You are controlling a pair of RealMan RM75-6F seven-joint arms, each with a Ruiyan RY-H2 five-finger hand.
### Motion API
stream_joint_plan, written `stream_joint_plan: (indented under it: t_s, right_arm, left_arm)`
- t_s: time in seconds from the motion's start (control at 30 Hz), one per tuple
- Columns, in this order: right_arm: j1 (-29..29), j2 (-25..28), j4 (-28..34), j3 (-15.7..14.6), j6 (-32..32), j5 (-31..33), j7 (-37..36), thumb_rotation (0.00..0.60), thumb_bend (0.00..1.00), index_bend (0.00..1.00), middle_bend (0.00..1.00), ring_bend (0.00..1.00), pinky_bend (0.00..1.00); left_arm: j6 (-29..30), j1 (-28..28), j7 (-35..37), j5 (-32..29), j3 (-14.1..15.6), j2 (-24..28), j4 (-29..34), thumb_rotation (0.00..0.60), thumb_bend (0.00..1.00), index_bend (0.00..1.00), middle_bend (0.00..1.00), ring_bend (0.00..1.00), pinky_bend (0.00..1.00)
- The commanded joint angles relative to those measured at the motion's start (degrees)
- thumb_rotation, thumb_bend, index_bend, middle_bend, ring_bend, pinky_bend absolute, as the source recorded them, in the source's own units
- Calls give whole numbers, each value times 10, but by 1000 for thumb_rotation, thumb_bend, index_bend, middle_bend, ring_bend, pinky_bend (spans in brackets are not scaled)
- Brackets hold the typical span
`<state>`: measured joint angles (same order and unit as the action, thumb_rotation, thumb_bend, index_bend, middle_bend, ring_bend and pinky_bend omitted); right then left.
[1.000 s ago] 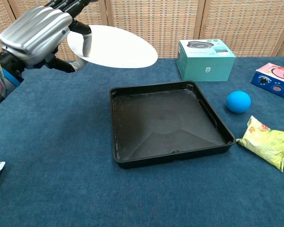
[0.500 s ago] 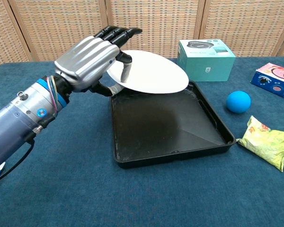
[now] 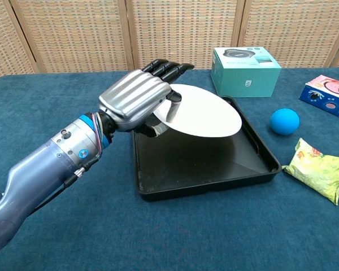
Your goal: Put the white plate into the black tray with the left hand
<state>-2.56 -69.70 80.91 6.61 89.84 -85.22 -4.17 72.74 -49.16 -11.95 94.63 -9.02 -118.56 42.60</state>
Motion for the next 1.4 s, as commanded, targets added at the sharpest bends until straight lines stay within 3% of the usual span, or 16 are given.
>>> stream_joint_plan:
  t_s: [0.03, 0.47, 0.57, 0.73, 0.83, 1.2, 1.4]
  right_arm:
    - [0, 0, -1, 0, -2, 2, -2, 600, 166, 56, 0, 0, 0]
    - [0, 2, -4, 2, -5, 7, -11, 600, 165, 56, 0, 0, 0]
    - [0, 2, -5, 2, -5, 8, -11, 600, 165, 56, 0, 0, 0]
    - [0, 2, -5, 3, -4, 7, -14, 600, 166, 56, 0, 0, 0]
    - [0, 2, -4, 2, -2, 5, -13, 600, 165, 56, 0, 0, 0]
    - [0, 2, -1, 0, 3, -3, -8, 600, 165, 56, 0, 0, 0]
    - [2, 4, 10, -4, 15, -17, 0, 600, 165, 56, 0, 0, 0]
  left_arm:
    - [-6, -5, 7, -3, 5, -12, -17, 600, 473, 815, 0, 0, 0]
    - [-49, -27, 21, -21, 10, -48, -71, 600, 473, 810, 0, 0, 0]
    - [-60, -31, 20, -26, 11, -53, -76, 600, 458, 751, 0, 0, 0]
    - [-68, -32, 15, -36, 9, -51, -68, 600, 130, 175, 0, 0, 0]
    - [-61, -29, 13, -35, 11, -43, -58, 600, 21, 22, 0, 0, 0]
    - [-2, -4, 14, -31, 12, 4, 8, 600, 0, 0, 0, 0, 0]
    - [57, 40, -1, -22, 23, 73, 108, 600, 0, 0, 0, 0, 0]
